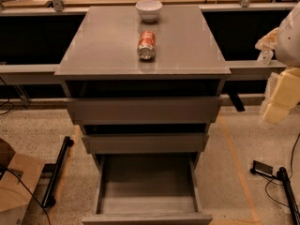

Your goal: Place coke can into bottom drawer

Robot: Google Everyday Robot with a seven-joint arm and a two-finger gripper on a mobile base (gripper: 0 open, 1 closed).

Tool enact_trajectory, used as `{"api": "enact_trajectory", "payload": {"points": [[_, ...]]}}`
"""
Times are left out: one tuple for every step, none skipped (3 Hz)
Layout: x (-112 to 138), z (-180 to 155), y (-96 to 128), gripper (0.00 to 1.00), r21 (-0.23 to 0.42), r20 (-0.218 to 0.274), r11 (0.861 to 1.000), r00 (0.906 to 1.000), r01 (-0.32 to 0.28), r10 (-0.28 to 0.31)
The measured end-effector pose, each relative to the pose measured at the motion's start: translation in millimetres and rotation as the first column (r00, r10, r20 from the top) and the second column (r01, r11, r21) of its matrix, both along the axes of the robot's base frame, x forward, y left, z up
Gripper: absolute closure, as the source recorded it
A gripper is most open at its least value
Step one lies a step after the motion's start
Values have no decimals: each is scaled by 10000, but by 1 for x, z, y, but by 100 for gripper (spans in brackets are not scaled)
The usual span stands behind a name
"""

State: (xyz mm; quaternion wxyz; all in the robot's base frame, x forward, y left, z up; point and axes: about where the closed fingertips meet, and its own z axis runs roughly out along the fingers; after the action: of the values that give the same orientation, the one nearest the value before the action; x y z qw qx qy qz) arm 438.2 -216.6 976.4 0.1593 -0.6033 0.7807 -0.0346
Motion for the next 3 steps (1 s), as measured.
{"api": "enact_trajectory", "payload": {"points": [[0, 0, 0, 0, 1, 3, 10000, 10000, 0, 0], [10, 4, 1, 0, 621, 487, 9981, 9988, 40, -70], [30, 9, 6, 0, 1137, 1122, 9935, 9935, 65, -193]]}}
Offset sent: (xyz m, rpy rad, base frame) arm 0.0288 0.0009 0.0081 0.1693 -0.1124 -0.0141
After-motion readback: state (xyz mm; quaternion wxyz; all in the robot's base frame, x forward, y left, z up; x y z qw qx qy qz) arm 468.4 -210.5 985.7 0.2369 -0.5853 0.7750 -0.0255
